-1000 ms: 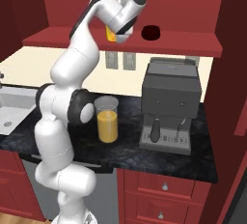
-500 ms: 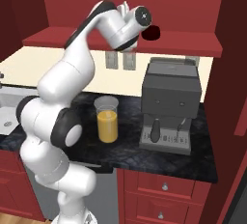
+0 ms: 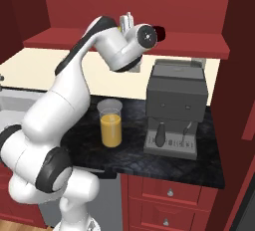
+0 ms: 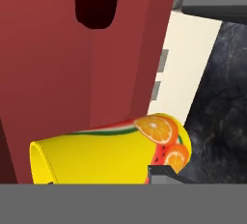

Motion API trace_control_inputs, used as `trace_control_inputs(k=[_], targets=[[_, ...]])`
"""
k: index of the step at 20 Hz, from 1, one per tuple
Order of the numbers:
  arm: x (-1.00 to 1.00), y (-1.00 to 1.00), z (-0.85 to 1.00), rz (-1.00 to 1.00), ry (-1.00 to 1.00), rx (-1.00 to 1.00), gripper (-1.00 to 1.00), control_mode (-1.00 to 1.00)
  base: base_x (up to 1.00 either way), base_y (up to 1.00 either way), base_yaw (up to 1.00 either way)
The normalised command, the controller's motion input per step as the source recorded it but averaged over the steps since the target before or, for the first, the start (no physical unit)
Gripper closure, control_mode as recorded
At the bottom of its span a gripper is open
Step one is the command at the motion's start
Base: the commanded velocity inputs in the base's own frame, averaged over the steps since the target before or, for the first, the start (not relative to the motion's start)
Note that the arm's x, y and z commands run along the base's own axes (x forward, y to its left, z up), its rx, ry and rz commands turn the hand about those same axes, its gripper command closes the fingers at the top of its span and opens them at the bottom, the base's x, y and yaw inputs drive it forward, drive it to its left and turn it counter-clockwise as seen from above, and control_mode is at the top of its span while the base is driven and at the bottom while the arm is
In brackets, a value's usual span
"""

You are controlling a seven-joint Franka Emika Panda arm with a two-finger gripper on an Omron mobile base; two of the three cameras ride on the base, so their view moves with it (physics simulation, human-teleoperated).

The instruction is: There is a tray on the dining counter. Grab the cup, mug, and pitcher and place them on the tray. The pitcher may be placed next to the tray if it cannot fit the tray.

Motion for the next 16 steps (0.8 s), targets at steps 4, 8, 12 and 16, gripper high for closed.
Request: trace_control_inputs(k=[4, 8, 12, 16], targets=[[-1.00, -0.03, 0.00, -0.01, 0.03, 0.00, 1.00, -1.00, 0.00, 0.00, 0.00], [-0.95, -0.01, 0.00, 0.00, 0.06, 0.00, 1.00, -1.00, 0.00, 0.00, 0.00], [-0.58, 0.03, 0.00, -0.03, 0.12, -0.08, 1.00, -1.00, 0.00, 0.00, 0.00], [-0.59, 0.01, 0.00, -0.01, 0.25, -0.03, 1.00, -1.00, 0.00, 0.00, 0.00]])
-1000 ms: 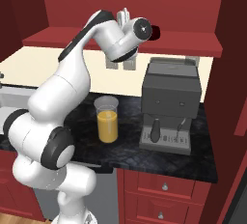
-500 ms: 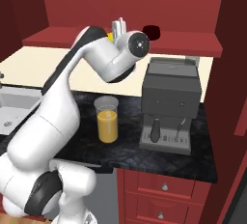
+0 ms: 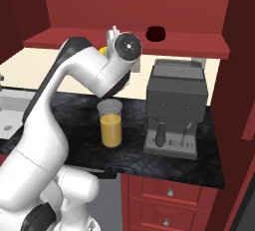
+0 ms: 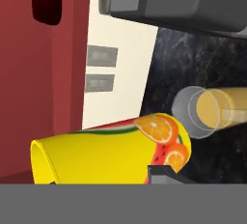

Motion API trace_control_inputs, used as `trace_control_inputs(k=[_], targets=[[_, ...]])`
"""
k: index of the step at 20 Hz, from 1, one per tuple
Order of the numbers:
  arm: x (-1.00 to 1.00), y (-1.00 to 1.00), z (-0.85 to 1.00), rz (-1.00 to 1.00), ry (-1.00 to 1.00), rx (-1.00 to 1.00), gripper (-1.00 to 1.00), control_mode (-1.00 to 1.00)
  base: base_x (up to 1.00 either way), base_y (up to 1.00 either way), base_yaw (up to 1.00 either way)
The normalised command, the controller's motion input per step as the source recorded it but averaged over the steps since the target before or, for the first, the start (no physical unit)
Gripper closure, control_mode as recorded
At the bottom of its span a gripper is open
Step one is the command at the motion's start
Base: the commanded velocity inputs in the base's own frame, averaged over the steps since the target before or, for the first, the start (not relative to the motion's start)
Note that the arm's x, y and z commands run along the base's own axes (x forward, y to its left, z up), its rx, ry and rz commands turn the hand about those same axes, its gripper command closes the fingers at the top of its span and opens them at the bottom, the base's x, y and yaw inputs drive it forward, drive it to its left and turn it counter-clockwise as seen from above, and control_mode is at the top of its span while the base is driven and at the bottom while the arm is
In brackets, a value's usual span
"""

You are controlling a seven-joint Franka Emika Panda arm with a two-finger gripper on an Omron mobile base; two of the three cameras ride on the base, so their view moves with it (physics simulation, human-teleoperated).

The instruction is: There is a tray on the dining counter. Grab the cup, mug, and pitcher and place them on the tray. The pitcher may be placed next to the tray if it cannot fit the tray.

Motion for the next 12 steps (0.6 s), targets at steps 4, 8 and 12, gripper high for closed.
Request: trace_control_inputs(k=[4, 8, 12], targets=[[-0.39, 0.00, -0.07, 0.00, 0.14, 0.00, 1.00, -1.00, 0.00, 0.00, 0.00], [-0.30, 0.04, -0.18, -0.01, 0.04, 0.00, 1.00, -1.00, 0.00, 0.00, 0.00], [-0.25, 0.10, -0.18, 0.00, 0.00, 0.00, 1.00, -1.00, 0.00, 0.00, 0.00]])
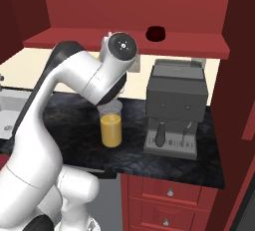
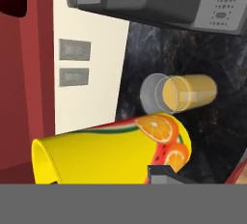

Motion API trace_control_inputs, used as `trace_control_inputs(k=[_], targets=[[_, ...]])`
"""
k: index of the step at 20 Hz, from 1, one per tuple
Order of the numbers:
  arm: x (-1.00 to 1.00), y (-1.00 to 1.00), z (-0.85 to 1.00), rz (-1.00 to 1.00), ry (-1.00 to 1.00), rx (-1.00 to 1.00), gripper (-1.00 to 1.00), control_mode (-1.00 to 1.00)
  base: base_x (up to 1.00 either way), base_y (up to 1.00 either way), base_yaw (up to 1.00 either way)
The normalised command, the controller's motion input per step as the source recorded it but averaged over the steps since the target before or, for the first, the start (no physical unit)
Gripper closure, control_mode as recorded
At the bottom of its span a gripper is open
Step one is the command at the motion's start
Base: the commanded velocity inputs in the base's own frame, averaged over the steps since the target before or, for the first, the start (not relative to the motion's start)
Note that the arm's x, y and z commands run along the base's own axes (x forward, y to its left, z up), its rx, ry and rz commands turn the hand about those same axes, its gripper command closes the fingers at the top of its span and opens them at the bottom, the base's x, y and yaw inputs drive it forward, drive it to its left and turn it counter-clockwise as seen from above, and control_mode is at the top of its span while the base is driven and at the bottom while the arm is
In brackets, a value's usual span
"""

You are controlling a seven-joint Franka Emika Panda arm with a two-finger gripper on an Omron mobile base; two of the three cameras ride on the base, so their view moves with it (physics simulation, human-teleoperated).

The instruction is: There is a tray on the dining counter. Grab the cup, mug, and pitcher and place them on the tray. The pitcher may be placed next to the tray if it cannot fit the tray.

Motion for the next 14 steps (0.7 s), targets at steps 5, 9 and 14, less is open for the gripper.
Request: trace_control_inputs(k=[5, 9, 14], targets=[[-0.14, 0.18, -0.13, 0.00, 0.00, 0.00, 1.00, -1.00, 0.00, 0.00, 0.00], [-0.23, 0.15, -0.08, 0.00, 0.00, 0.00, 1.00, -1.00, 0.00, 0.00, 0.00], [-0.09, 0.03, 0.00, 0.00, 0.01, 0.00, 1.00, 1.00, 0.00, 0.00, 0.00]])
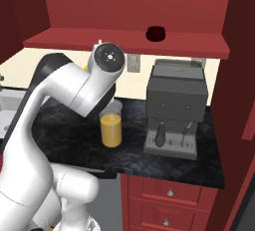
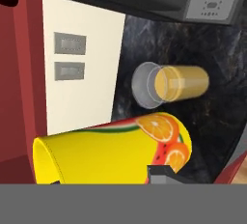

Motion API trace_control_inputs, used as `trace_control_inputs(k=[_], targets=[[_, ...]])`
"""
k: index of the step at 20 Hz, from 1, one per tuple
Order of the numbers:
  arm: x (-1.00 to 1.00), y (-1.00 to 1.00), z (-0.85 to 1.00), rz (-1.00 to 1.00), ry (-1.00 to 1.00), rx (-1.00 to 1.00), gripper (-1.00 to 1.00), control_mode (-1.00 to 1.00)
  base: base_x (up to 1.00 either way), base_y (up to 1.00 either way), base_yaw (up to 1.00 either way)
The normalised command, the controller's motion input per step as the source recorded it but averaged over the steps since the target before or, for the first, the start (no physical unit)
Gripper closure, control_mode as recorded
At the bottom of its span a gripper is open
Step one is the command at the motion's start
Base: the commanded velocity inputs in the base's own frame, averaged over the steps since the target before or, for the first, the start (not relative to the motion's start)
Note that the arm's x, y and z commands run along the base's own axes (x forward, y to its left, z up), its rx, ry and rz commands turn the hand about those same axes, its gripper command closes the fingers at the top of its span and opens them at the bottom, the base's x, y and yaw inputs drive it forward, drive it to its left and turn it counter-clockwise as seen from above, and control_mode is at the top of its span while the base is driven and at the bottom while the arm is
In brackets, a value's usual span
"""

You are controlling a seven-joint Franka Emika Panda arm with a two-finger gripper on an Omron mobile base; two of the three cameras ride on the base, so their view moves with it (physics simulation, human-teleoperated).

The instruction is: There is a tray on the dining counter. Grab the cup, mug, and pitcher and place them on the tray. The pitcher may be placed next to the tray if it cannot fit the tray.

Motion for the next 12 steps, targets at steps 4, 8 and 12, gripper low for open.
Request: trace_control_inputs(k=[4, 8, 12], targets=[[0.00, 0.00, 0.00, 0.00, 0.00, 0.00, 1.00, 1.00, -0.31, 0.00, 0.01], [0.00, 0.00, 0.00, 0.00, 0.00, 0.00, 1.00, 1.00, -0.88, -0.07, 0.10], [0.00, 0.00, 0.00, 0.00, 0.00, 0.00, 1.00, 1.00, -0.98, -0.08, 0.24]])
